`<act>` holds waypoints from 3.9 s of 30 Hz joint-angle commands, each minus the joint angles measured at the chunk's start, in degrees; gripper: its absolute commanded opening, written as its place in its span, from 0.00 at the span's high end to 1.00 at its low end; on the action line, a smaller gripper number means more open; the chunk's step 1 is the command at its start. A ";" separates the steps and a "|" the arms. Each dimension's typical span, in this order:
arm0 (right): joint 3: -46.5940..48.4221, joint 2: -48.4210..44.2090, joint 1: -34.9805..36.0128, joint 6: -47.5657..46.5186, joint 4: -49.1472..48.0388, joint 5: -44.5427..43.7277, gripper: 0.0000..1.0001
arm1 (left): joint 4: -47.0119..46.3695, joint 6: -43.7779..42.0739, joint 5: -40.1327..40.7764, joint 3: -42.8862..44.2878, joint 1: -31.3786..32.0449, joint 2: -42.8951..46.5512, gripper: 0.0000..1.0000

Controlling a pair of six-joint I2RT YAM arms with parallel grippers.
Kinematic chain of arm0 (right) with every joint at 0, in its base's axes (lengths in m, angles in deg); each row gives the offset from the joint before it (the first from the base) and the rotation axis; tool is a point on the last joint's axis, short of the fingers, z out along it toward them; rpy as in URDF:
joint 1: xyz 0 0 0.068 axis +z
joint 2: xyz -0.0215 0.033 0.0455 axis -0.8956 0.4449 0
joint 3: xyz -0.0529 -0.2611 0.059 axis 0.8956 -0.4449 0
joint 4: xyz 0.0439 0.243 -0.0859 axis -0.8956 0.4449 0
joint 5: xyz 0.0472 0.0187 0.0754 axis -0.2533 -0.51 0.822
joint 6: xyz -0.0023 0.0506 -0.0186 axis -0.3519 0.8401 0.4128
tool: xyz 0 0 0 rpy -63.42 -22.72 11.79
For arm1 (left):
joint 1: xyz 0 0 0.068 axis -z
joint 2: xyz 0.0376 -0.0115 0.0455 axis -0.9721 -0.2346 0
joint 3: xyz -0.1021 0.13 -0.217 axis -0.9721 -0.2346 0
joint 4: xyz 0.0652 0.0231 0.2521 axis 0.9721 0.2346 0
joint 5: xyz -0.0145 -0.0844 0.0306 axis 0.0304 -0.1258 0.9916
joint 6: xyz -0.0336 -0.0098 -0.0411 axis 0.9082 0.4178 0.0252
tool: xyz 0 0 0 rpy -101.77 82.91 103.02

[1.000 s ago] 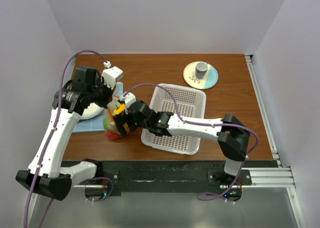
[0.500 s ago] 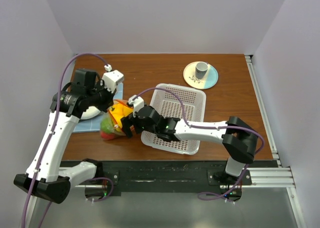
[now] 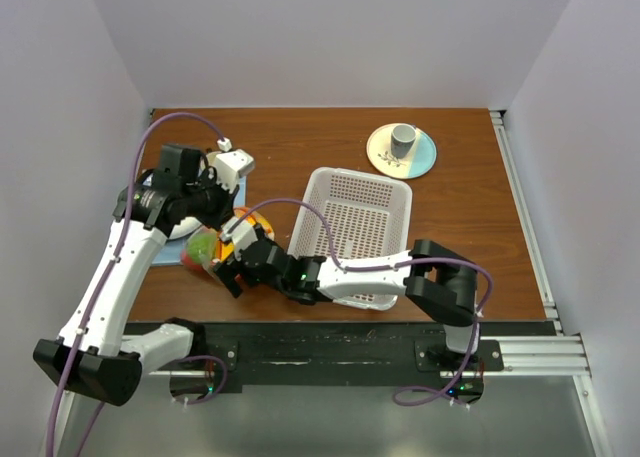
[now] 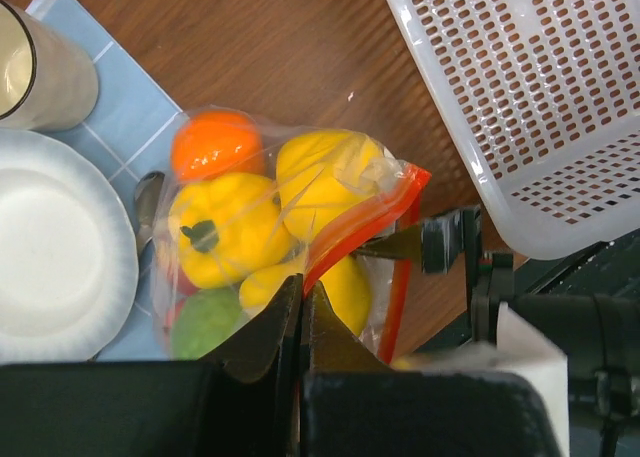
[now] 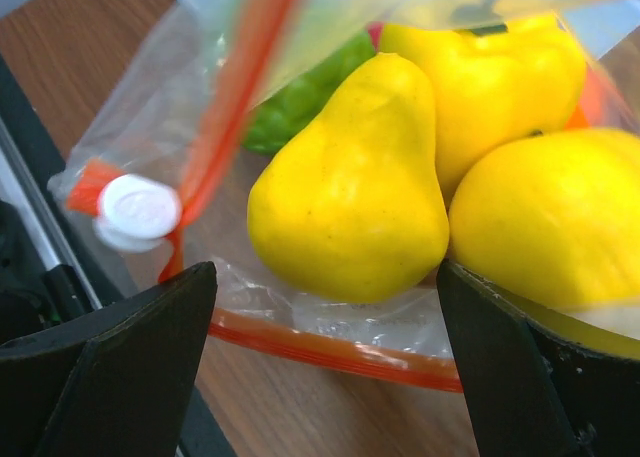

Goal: Open the zip-top bag and remove the fake food

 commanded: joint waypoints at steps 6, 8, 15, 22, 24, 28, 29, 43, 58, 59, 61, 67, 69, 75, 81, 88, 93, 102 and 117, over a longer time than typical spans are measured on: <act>6.59 6.49 2.29 -6.07 1.18 -11.00 0.01 | -5.83 -0.09 -4.64 0.02 -0.31 -0.72 1.00; 7.47 7.38 2.30 -5.90 1.35 -12.05 0.01 | -5.13 -0.36 -5.26 0.37 -0.31 -0.99 1.00; 5.19 6.15 2.29 -6.95 -3.30 -9.69 0.01 | -3.10 -4.04 -8.86 -2.60 -0.22 -2.83 0.96; 3.26 4.57 2.29 -7.75 -4.71 -5.38 0.01 | -9.85 -8.52 0.26 -9.46 -1.97 -2.40 0.81; 1.95 3.96 2.29 -7.13 -5.33 -4.16 0.01 | -11.44 -10.72 1.68 -9.12 -5.66 -2.57 0.77; 0.80 4.22 2.29 -6.34 -5.59 -3.62 0.01 | -14.26 -14.68 2.38 -7.45 -14.27 -5.73 0.71; 0.79 4.39 2.21 -6.25 -5.68 -3.53 0.01 | -14.35 -15.90 2.21 -7.45 -16.46 -7.04 0.71; 4.22 7.82 2.21 -9.23 -5.86 -4.06 0.03 | -2.76 -22.24 -12.20 -4.72 -20.52 -8.19 0.46; -3.50 -2.54 -0.34 -8.71 -4.19 1.39 0.65 | -6.44 -23.39 -7.81 -10.87 -20.61 -9.95 0.86; -4.73 -3.33 -0.34 -8.89 -4.10 1.30 0.67 | -6.53 -23.21 -7.81 -10.87 -20.52 -10.13 0.86; -5.88 -6.58 -0.34 -9.06 -3.75 1.30 0.70 | -6.88 -23.03 -7.55 -10.96 -20.52 -10.39 0.86; -8.43 -14.57 -0.34 -10.90 -1.55 -1.42 0.70 | -8.02 -22.60 -6.23 -11.31 -20.52 -10.83 0.87; -9.31 -16.69 -0.52 -11.61 0.03 -5.43 0.70 | -7.94 -22.59 -6.31 -11.23 -20.52 -10.74 0.87; -15.19 -23.02 -8.75 -9.78 4.25 -11.35 0.72 | -7.15 -22.42 -7.63 -10.53 -20.61 -10.83 0.90; -17.85 -23.39 -17.91 -2.48 7.93 -18.81 1.00 | -5.04 -21.45 -11.66 -7.19 -20.44 -10.74 0.95; -6.93 -17.48 -17.92 -2.39 19.73 -13.65 0.01 | -2.05 -18.03 -16.86 -1.83 -16.05 -11.36 1.00; -7.56 -23.28 -13.91 -0.71 17.79 -9.06 0.01 | -2.57 -15.56 -16.95 0.81 -10.16 -10.66 1.00; -10.80 -21.28 -3.24 6.83 5.40 0.06 0.30 | -2.40 -17.06 -14.85 -2.17 -9.89 -9.25 1.00; -17.92 -15.55 -7.20 11.59 3.98 1.57 0.40 | -2.22 -17.85 -13.35 -3.67 -9.80 -7.84 1.00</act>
